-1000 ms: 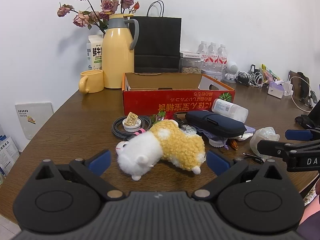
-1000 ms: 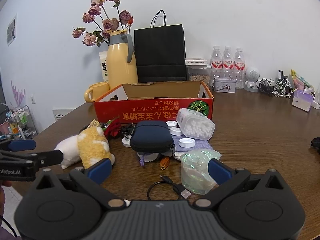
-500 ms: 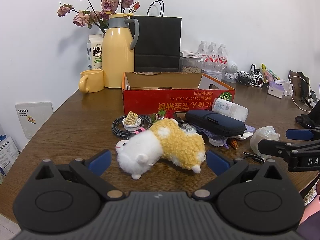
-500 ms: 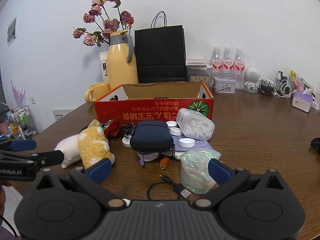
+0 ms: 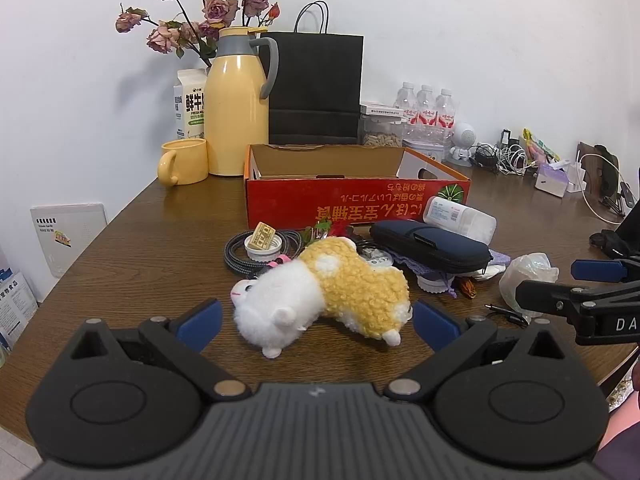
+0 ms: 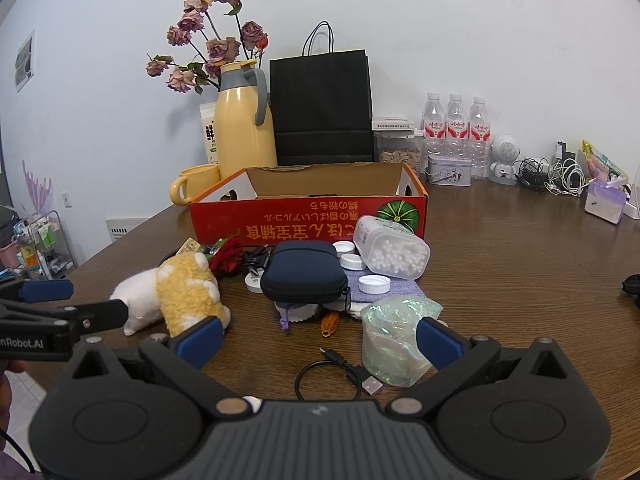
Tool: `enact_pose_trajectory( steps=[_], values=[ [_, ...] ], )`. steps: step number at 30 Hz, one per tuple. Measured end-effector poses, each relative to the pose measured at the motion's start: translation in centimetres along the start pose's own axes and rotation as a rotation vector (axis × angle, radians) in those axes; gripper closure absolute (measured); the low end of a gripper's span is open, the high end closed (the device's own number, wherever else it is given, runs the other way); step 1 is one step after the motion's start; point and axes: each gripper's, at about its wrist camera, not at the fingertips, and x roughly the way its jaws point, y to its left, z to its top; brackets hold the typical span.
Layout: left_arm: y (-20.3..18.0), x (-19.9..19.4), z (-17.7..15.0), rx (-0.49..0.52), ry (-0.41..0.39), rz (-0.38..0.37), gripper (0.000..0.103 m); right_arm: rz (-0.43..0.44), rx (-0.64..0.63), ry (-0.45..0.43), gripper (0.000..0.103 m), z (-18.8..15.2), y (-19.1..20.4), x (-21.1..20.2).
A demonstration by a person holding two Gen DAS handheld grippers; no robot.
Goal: Organize objects
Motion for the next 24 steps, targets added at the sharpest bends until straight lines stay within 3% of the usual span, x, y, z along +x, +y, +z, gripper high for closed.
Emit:
enact_pose_trajectory(
  steps=[24],
  values=[
    [-0.01, 0.06, -0.02, 0.001, -0.002, 0.000, 0.000, -0.002, 0.002, 0.007, 0.000, -0.22, 0.08, 0.08]
  ],
)
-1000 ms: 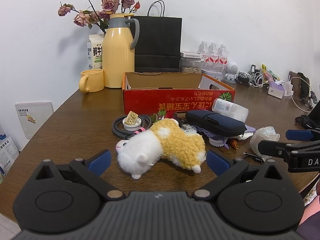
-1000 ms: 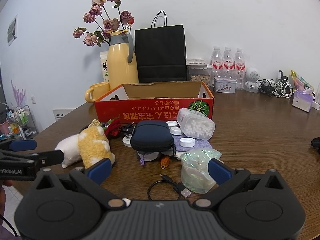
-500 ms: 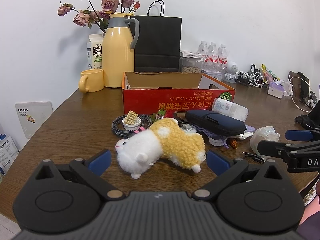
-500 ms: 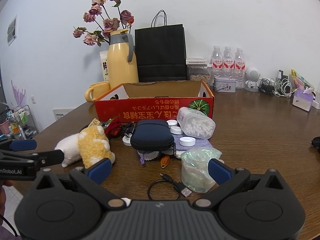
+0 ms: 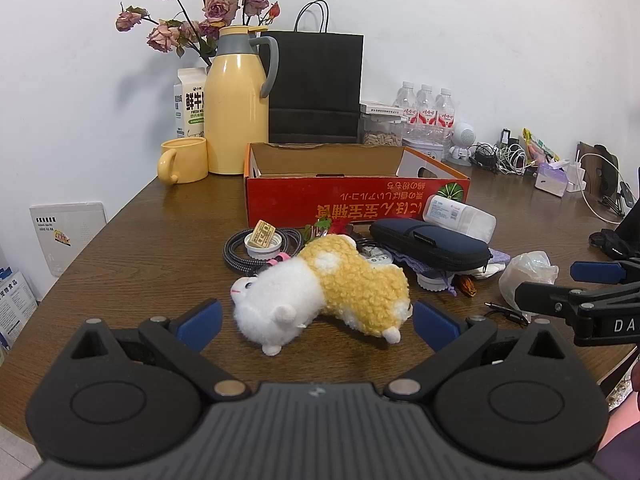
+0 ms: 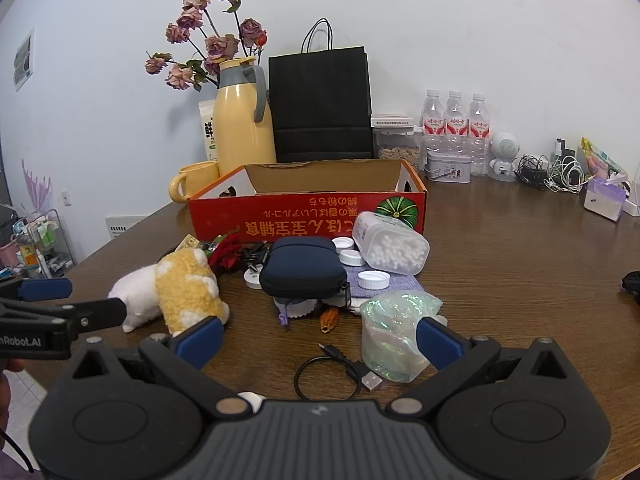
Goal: Organize objects
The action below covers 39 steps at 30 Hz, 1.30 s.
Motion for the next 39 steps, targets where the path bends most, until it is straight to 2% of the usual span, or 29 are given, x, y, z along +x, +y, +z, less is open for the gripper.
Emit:
enact_pose_trajectory(
  steps=[17, 23, 26, 35, 39],
  values=[
    [0.3, 0.3, -0.3, -0.010, -0.004, -0.005, 0.000, -0.021, -0.008, -0.004, 0.000, -0.1, -0.5, 0.4],
    [2.0, 2.2, 0.4, -0.008, 0.003, 0.055, 0.000, -0.080, -0.025, 0.014, 0.000, 0.2, -2.1, 1.8],
    [3.0, 3.6, 0.5, 0.011, 0.025, 0.044, 0.000, -0.082, -0.032, 0.046, 0.000, 0.1, -2.9, 2.9],
    [2.9, 7.0, 0.2, 0.144, 0.080, -0.071, 0.001, -0.063, -0.034, 0.114, 0.020, 0.0, -4.3, 4.8],
    [2.7, 7.5, -0.5, 0.154, 0.093, -0.091, 0.024, -0.052, -0.023, 0.129, 0.036, -0.1, -4.6, 5.2]
  ],
)
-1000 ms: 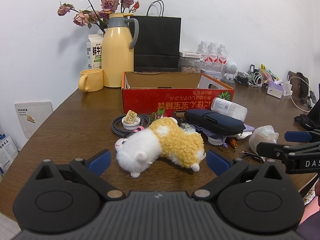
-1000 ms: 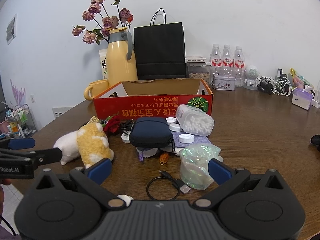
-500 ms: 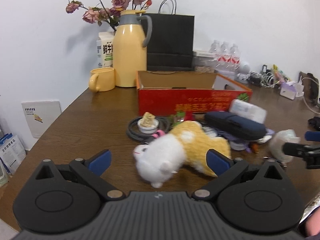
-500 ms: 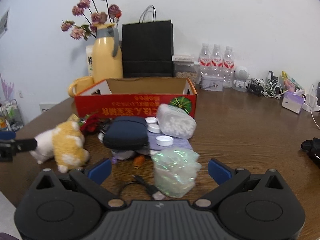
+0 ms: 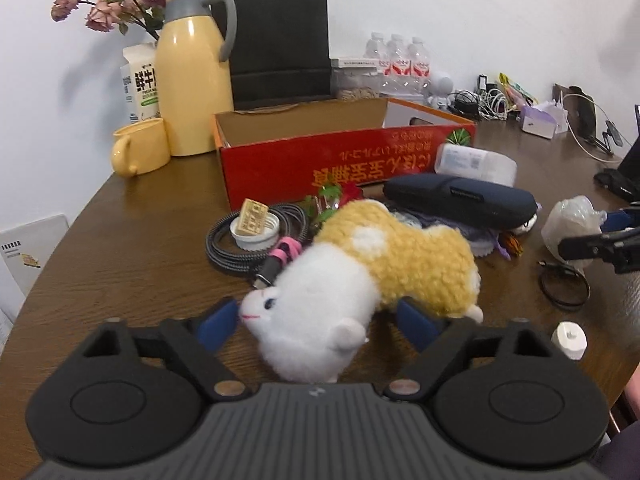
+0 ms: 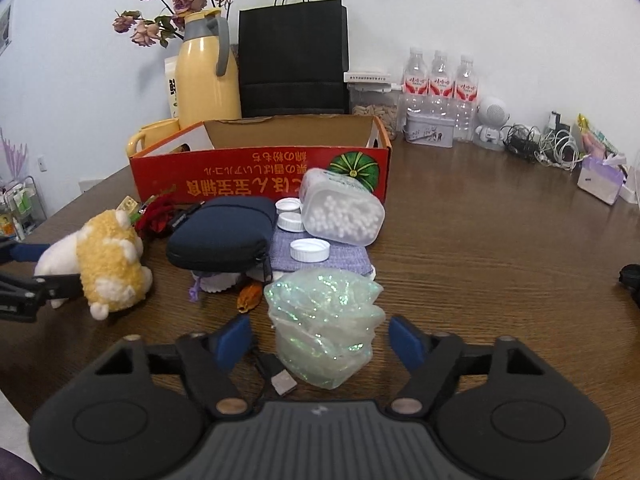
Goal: Organize objects
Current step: 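Grasp the plush toy with the left tool while the right tool grasps the cotton-pad bag, then carry both items into the cardboard box and open both tools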
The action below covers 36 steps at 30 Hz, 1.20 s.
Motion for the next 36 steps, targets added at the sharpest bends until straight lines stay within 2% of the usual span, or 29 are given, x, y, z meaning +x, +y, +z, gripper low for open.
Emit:
enact_pose_trajectory(
  steps=[2, 4, 7, 11, 15, 21, 25, 30, 32, 36],
  values=[
    [-0.1, -0.1, -0.2, 0.008, -0.008, 0.011, 0.038, 0.006, 0.001, 0.004, 0.045, 0.0, 0.0, 0.1],
    [-0.1, -0.4, -0.5, 0.008, -0.018, 0.002, 0.041, 0.022, 0.004, 0.001, 0.062, 0.0, 0.0, 0.1],
    [-0.3, -1.2, -0.7, 0.012, -0.045, 0.009, 0.044, 0.040, 0.011, -0.021, 0.068, 0.1, -0.1, -0.3],
    [-0.5, -3.1, -0.6, 0.005, -0.136, 0.011, 0.045, 0.054, 0.015, -0.071, 0.070, 0.6, -0.3, -1.4],
    [-0.8, -4.7, 1.0, -0.004, -0.230, 0.030, 0.045, 0.073, -0.001, -0.130, 0.070, 1.9, 0.1, -2.4],
    [-0.9, -4.5, 6.3, -0.013, -0.344, 0.097, 0.044, 0.084, -0.056, -0.271, 0.070, 6.8, 1.4, -2.4],
    [-0.4, -2.5, 10.3, -0.049, -0.377, 0.121, 0.044, 0.091, -0.066, -0.333, 0.070, 11.5, 2.3, -0.4],
    [0.0, 1.4, 14.6, -0.088, -0.366, 0.162, 0.044, 0.060, -0.064, -0.307, 0.070, 16.9, 2.6, 5.3],
    [0.2, 3.8, 15.8, -0.120, -0.331, 0.207, 0.044, 0.013, -0.060, -0.257, 0.070, 18.5, 2.4, 9.0],
    [0.9, 9.7, 17.8, -0.171, -0.220, 0.266, 0.044, 0.010, 0.008, -0.103, 0.070, 20.3, 0.8, 16.2]
  ],
)
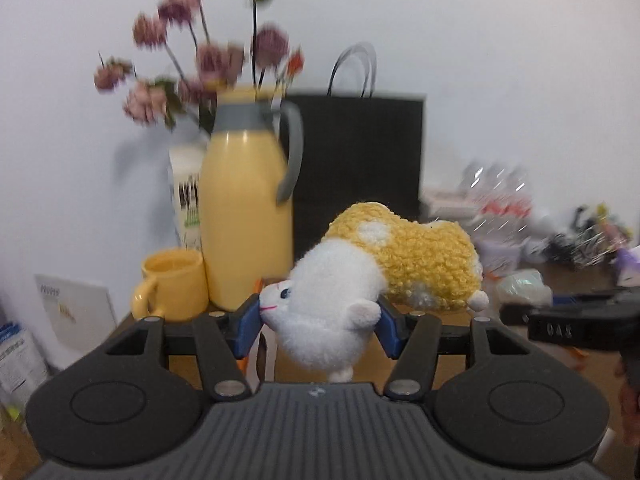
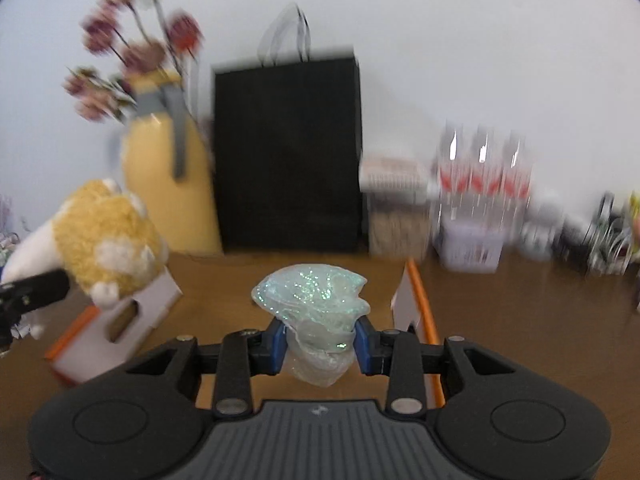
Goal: Organize objects
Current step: 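Carry both items into the cardboard box and open both tools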
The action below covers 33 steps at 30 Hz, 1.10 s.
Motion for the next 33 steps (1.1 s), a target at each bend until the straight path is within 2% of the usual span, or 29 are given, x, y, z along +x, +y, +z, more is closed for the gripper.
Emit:
enact_pose_trajectory(
  steps=[6, 9, 10, 12, 13, 14, 15, 16, 18, 26, 33],
  values=[
    [0.1, 6.1, -1.3, -0.025, 0.132, 0.075, 0.044, -0.018, -0.007, 0.148, 0.070, -1.6, -0.6, 6.2],
    [0.3, 7.4, -1.9, -0.026, 0.172, 0.088, 0.044, 0.004, -0.009, 0.162, 0.069, -1.6, -1.0, 6.5],
    [0.3, 7.5, -2.0, -0.026, 0.179, 0.086, 0.043, -0.003, -0.027, 0.164, 0.066, -1.7, -0.9, 6.5],
    [0.3, 7.4, -2.3, -0.032, 0.186, 0.081, 0.035, 0.000, -0.042, 0.179, 0.059, -2.0, -0.6, 6.5],
    [0.4, 7.0, -2.3, -0.038, 0.174, 0.078, 0.032, 0.006, -0.042, 0.179, 0.045, -2.0, -0.5, 6.5],
    [0.4, 6.6, -2.2, -0.044, 0.151, 0.072, 0.015, 0.009, -0.046, 0.174, 0.035, -1.9, -0.5, 6.4],
    [0.4, 5.9, -2.1, -0.047, 0.119, 0.067, 0.000, 0.011, -0.051, 0.166, 0.013, -1.9, -0.4, 6.2],
    [0.4, 5.4, -2.0, -0.048, 0.084, 0.062, 0.000, 0.013, -0.055, 0.149, 0.000, -1.8, -0.3, 6.0],
    [0.1, 4.5, -1.8, -0.043, 0.045, 0.063, 0.000, 0.010, -0.060, 0.120, 0.000, -1.6, -0.1, 5.4],
    [0.2, 2.2, -0.5, -0.072, 0.002, 0.044, 0.000, -0.025, -0.054, 0.015, 0.000, -1.4, 0.0, 2.1],
    [1.3, -3.1, 0.1, -0.068, -0.054, -0.026, 0.000, -0.024, -0.100, -0.090, 0.000, -1.6, 0.1, -4.7]
  ],
)
